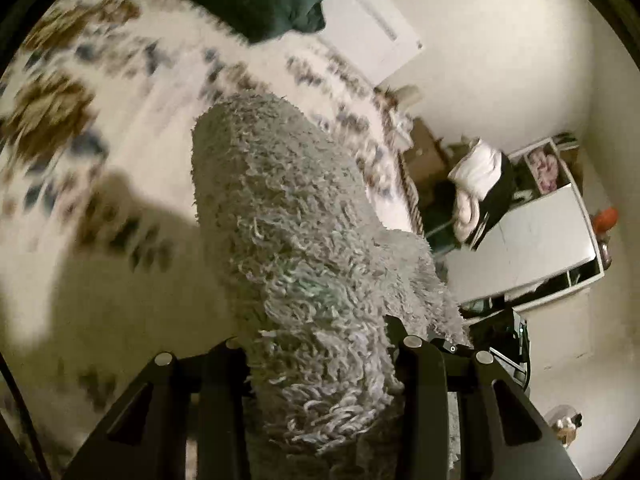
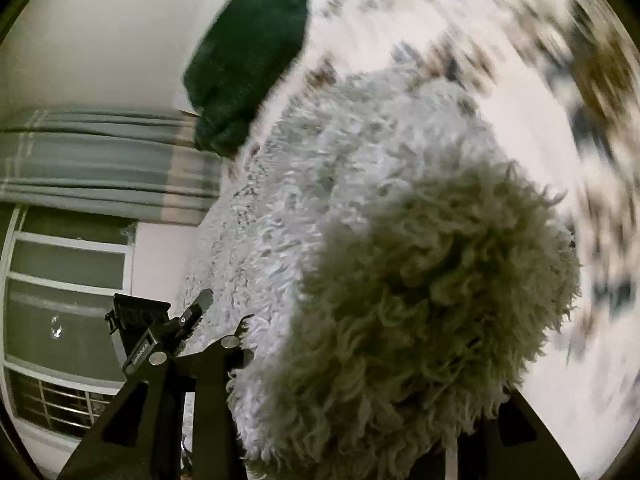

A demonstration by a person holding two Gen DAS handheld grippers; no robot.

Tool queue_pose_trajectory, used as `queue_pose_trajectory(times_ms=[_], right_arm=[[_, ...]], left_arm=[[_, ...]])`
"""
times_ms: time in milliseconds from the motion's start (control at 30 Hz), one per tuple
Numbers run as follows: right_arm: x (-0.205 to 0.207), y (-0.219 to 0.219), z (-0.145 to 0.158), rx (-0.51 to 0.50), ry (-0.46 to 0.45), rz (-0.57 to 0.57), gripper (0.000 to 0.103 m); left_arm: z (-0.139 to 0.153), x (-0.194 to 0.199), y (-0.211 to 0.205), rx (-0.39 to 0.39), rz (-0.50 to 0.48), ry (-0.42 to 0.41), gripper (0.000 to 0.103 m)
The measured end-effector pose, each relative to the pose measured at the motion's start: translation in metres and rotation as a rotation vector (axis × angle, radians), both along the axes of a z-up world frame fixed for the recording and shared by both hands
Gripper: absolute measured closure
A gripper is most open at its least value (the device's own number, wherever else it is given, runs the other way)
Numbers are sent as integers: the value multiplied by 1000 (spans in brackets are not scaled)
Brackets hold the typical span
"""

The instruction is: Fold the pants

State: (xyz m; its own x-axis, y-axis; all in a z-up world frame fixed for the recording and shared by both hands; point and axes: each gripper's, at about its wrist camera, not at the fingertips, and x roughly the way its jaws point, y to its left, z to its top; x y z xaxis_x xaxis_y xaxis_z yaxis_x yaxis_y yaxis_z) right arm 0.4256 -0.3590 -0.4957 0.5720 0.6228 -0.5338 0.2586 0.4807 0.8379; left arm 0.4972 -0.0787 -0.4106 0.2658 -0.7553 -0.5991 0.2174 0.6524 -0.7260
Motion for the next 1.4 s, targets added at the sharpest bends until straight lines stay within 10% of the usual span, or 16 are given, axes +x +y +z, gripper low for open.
queue_pose_trajectory(times_ms=[200, 500, 700, 833, 1033, 1400], right_arm=[[105, -50, 13, -83, -93, 7, 63], [213, -89, -99, -141, -45, 30, 62], [216, -97, -116, -205, 88, 42, 12], [196, -86, -69, -550, 128, 15, 2], [156, -44, 17, -1009, 152, -39, 2], [58, -1, 180, -1163, 108, -103, 2]], left_arm=[[-40, 103, -46, 12, -3, -68, 68], [-143, 176, -77, 148, -10, -8, 60], [-128, 151, -72, 372, 55, -40, 29], [-88, 115, -84, 676, 110, -167, 7], [-40, 75, -91, 803, 159, -210, 6], [80, 1, -111, 829, 176, -298, 6]])
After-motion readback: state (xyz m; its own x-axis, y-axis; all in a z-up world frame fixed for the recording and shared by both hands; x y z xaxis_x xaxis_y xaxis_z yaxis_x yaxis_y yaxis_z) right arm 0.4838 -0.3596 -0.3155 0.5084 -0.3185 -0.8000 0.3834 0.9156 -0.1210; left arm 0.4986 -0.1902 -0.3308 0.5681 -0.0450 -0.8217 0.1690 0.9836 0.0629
